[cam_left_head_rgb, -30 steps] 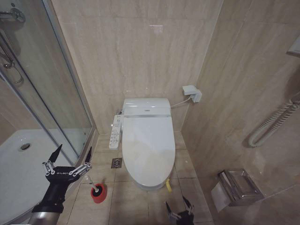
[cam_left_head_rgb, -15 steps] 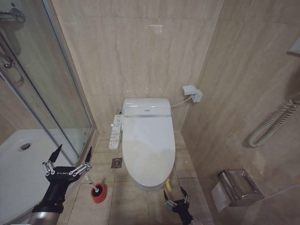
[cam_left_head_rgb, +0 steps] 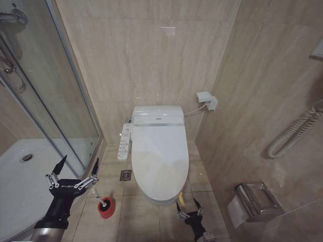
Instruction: Open the toilet lid, clean the toilet bowl with a toilet brush, close the toilet lid, and flush.
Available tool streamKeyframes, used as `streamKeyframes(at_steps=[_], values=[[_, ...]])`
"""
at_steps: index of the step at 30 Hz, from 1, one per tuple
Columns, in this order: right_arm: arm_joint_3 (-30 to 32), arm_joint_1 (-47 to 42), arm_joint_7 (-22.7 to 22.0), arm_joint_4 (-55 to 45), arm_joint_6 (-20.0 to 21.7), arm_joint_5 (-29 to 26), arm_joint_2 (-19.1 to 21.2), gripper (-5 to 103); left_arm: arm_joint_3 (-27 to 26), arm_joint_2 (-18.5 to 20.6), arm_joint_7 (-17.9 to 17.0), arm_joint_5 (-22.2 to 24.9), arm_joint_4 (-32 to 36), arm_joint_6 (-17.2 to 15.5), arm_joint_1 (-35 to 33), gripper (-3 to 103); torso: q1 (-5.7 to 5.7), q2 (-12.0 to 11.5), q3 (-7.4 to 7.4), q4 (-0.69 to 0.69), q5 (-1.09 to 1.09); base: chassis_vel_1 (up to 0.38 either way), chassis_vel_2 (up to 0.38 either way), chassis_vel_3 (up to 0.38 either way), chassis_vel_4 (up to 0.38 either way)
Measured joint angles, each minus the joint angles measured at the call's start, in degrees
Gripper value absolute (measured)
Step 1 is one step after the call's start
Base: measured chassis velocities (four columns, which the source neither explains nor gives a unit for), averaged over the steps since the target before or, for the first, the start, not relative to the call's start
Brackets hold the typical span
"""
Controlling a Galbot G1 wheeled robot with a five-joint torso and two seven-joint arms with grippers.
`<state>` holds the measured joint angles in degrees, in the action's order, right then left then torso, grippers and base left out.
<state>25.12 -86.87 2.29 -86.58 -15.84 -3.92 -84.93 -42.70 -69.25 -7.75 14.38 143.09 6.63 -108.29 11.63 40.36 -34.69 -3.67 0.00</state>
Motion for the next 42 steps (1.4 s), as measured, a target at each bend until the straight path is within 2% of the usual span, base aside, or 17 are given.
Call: streamKeyframes(at_steps=[1, 8, 9, 15, 16, 23, 24, 31, 32, 38, 42], values=[[0.15, 0.03, -0.09, 0.12, -0.11, 0.02, 0.0, 93, 0.0, 0.0, 0.0, 0.0, 0.0, 0.0, 0.0, 100, 0.0, 0.0, 0.0, 0.0, 0.0, 0.0, 0.0, 0.0, 0.0], [0.47, -0.01, -0.51, 0.3, -0.43, 0.01, -0.25, 93, 0.0, 0.0, 0.0, 0.0, 0.0, 0.0, 0.0, 100, 0.0, 0.0, 0.0, 0.0, 0.0, 0.0, 0.0, 0.0, 0.0], [0.46, -0.03, -0.56, 0.41, -0.54, 0.03, -0.39, 65, 0.0, 0.0, 0.0, 0.0, 0.0, 0.0, 0.0, 100, 0.0, 0.0, 0.0, 0.0, 0.0, 0.0, 0.0, 0.0, 0.0], [0.2, -0.06, -1.01, 0.62, -0.77, 0.17, -0.63, 65, 0.0, 0.0, 0.0, 0.0, 0.0, 0.0, 0.0, 100, 0.0, 0.0, 0.01, 0.0, 0.0, 0.0, 0.0, 0.0, 0.0], [0.11, -0.03, -1.2, 0.62, -0.78, 0.19, -0.64, 38, 0.0, 0.0, 0.0, 0.0, 0.0, 0.0, 0.0, 100, 0.0, 0.0, 0.01, 0.0, 0.0, 0.0, 0.0, 0.0, 0.0], [0.0, 0.11, -1.74, 0.48, -0.93, 0.19, -0.51, 38, 0.0, 0.0, 0.0, 0.0, 0.0, 0.0, 0.0, 100, 0.0, 0.0, 0.01, 0.0, 0.0, 0.0, 0.0, 0.0, 0.0], [-0.01, 0.06, -1.8, 0.41, -1.0, 0.16, -0.51, 12, 0.0, 0.0, 0.0, 0.0, 0.0, 0.0, 0.0, 100, 0.0, 0.0, 0.0, 0.0, 0.0, 0.0, 0.0, 0.0, 0.0], [0.4, -0.63, -2.31, -0.57, -1.38, -0.74, -0.49, 12, 0.0, 0.0, 0.0, 0.0, 0.0, 0.0, 0.0, 100, 0.0, 0.0, 0.0, 0.0, 0.01, 0.0, 0.0, 0.0, 0.0], [0.63, -0.92, -2.52, -1.19, -1.17, -1.22, -0.31, 0, 0.0, 0.0, 0.0, 0.0, 0.0, 0.0, 0.0, 100, 0.0, 0.0, 0.01, 0.0, 0.01, 0.0, 0.0, 0.0, 0.0], [2.85, -3.72, -3.26, -8.22, 1.97, -5.66, 0.94, 0, 0.0, 0.0, 0.0, 0.0, 0.0, 0.0, 0.0, 100, 0.0, 0.0, 0.0, 0.02, 0.02, 0.0, 0.0, 0.0, 0.0], [4.41, -5.93, -3.48, -13.17, 2.35, -7.3, 1.5, 0, 0.0, 0.0, 0.0, 0.0, 0.0, 0.0, 0.0, 100, 0.0, 0.0, 0.0, 0.01, 0.03, 0.0, 0.0, 0.0, 0.0]])
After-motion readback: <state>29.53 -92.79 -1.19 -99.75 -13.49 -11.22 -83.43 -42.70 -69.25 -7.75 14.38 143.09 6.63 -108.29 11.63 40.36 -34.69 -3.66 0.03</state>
